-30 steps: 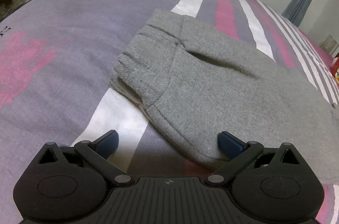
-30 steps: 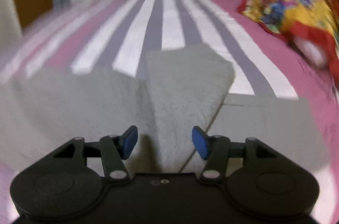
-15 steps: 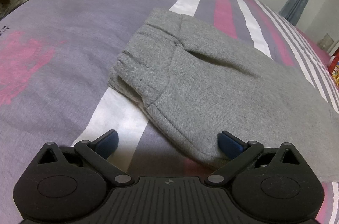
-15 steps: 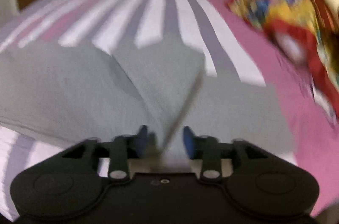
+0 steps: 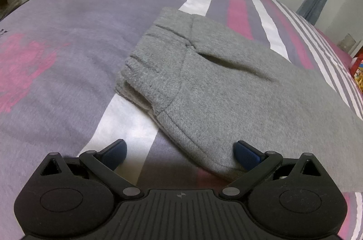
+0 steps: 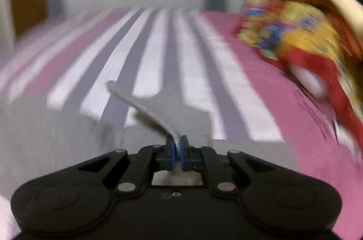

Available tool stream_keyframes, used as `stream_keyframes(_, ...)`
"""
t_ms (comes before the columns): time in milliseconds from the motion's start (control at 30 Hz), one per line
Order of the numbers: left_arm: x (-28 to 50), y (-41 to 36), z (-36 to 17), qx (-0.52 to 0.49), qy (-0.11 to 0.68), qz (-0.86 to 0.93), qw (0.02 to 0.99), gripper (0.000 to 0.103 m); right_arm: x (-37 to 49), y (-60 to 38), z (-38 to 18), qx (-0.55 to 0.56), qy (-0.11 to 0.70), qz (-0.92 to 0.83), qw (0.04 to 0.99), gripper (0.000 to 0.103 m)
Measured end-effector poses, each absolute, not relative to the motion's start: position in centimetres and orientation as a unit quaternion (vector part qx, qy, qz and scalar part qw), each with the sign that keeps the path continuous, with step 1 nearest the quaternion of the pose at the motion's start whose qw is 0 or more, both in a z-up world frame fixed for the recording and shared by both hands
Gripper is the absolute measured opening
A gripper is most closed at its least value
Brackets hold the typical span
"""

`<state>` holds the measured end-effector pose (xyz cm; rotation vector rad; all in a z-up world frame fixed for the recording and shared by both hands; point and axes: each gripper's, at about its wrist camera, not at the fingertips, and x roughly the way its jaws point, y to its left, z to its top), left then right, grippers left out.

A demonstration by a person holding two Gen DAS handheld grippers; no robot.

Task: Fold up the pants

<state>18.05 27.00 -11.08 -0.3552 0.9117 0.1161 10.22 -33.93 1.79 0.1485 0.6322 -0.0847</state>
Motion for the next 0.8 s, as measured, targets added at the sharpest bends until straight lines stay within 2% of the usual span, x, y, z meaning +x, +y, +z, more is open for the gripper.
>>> stream_keyframes(67, 18.0, 27.2, -11.0, -0.17, 0.44, 0.052, 0.88, 0.1, 7.7, -37.7, 1.2, 0.164, 0.292, -0.068, 0.94, 0.004)
stream_keyframes(133, 18.0, 27.1, -11.0, -0.168, 0.441, 0.051, 0.88, 0.1, 6.3, -41.1, -1.9, 0.24, 0.307, -0.077, 0.918, 0.004)
stream_keyframes(200, 18.0, 27.1, -10.9, -0.167, 0.442, 0.052, 0.88, 0.1, 6.5, -43.1, -5.7, 0.281, 0.353, -0.085, 0.888, 0.007)
stream_keyframes(267, 18.2, 27.0, -10.9, -0.167, 0.444, 0.053, 0.879, 0.1, 6.2, -43.6, -6.8, 0.283, 0.357, -0.07, 0.887, 0.01)
stream_keyframes(300, 18.3, 27.0, -10.9, -0.167, 0.444, 0.053, 0.879, 0.1, 6.0, -43.3, -6.5, 0.265, 0.355, -0.066, 0.894, 0.014)
stream_keyframes(333, 18.3, 27.0, -10.9, -0.167, 0.444, 0.054, 0.879, 0.1, 5.9, -42.6, -6.0, 0.229, 0.358, -0.065, 0.903, 0.022)
stream_keyframes(400, 18.4, 27.0, -11.0, -0.167, 0.444, 0.055, 0.879, 0.101, 5.6, -40.6, -5.1, 0.126, 0.366, -0.053, 0.92, 0.034)
stream_keyframes(433, 18.4, 26.9, -11.0, -0.167, 0.444, 0.055, 0.879, 0.101, 5.4, -39.1, -4.7, 0.067, 0.365, -0.044, 0.927, 0.045)
stream_keyframes(467, 18.5, 26.9, -11.0, -0.167, 0.444, 0.055, 0.879, 0.101, 5.0, -37.6, -4.5, 0.0, 0.359, -0.041, 0.932, 0.051)
stream_keyframes(567, 18.4, 26.9, -11.0, -0.167, 0.443, 0.055, 0.879, 0.101, 4.5, -33.7, -4.4, -0.187, 0.327, -0.019, 0.926, 0.058)
stream_keyframes(700, 18.4, 27.1, -11.1, -0.169, 0.443, 0.052, 0.879, 0.101, 4.1, -31.5, -4.4, -0.257, 0.306, 0.033, 0.916, 0.056)
stream_keyframes(733, 18.4, 27.2, -11.1, -0.169, 0.443, 0.052, 0.879, 0.101, 4.4, -31.1, -4.3, -0.267, 0.307, 0.041, 0.913, 0.053)
stream_keyframes(800, 18.2, 27.2, -11.1, -0.169, 0.441, 0.051, 0.88, 0.101, 4.8, -30.5, -4.0, -0.274, 0.313, 0.056, 0.908, 0.009)
